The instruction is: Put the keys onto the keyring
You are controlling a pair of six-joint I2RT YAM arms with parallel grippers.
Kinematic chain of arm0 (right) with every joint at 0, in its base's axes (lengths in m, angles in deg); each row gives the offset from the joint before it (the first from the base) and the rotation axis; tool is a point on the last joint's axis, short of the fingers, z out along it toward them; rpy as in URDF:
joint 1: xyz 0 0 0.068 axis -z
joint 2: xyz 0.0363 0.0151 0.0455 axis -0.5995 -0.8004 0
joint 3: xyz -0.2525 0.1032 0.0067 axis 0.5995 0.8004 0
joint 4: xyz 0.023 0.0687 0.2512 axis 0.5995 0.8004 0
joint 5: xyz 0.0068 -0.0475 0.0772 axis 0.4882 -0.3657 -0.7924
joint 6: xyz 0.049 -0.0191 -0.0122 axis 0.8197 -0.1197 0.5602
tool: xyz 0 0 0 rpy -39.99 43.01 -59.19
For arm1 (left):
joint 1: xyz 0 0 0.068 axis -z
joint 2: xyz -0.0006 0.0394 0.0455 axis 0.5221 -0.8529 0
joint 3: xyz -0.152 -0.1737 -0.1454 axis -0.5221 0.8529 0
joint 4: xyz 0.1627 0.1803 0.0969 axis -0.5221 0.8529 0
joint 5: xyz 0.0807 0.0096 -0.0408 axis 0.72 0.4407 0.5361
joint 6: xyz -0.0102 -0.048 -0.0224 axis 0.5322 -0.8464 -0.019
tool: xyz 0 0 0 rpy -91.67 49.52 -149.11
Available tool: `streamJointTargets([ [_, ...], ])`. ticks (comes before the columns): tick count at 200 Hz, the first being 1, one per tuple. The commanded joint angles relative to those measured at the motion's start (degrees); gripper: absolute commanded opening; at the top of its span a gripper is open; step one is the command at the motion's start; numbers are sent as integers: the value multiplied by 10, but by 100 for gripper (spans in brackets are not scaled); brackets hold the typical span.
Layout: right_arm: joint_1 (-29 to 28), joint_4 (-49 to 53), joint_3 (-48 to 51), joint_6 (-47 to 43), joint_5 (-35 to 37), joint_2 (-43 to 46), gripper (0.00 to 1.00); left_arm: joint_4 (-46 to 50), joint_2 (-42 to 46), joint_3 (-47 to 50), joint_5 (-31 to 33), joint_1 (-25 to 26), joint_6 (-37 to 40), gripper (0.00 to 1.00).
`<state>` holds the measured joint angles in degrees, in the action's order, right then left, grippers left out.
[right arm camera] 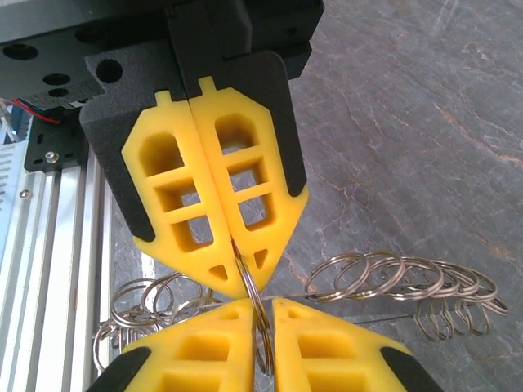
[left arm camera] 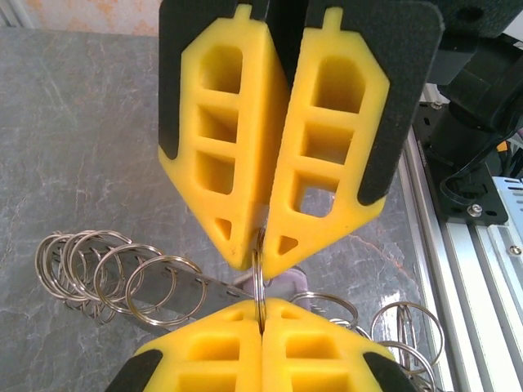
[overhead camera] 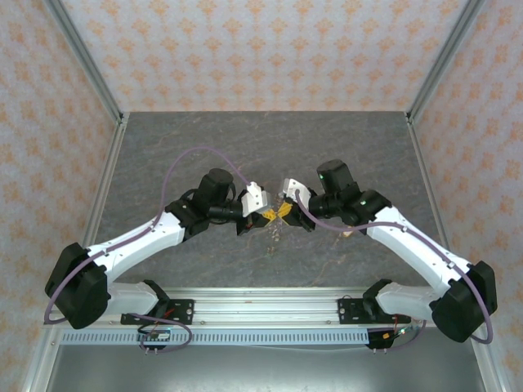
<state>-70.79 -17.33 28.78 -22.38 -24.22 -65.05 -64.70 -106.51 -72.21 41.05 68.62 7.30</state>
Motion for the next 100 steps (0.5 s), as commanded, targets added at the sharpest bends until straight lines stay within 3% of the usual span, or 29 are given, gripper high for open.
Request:
streamJointTargets([
  [1, 5, -44, 14, 13, -24, 10, 12, -57, 17, 7, -36, 2, -21, 0],
  [46, 16, -72, 35, 17, -39, 11, 10, -81, 19, 13, -48, 0, -38, 0],
  [92, 19, -65, 29, 11, -49, 10, 0, -69, 24, 17, -30, -1, -34, 0],
  [100, 19, -60, 24, 9, -52, 9, 0, -60, 24, 16, -22, -1, -30, 6],
])
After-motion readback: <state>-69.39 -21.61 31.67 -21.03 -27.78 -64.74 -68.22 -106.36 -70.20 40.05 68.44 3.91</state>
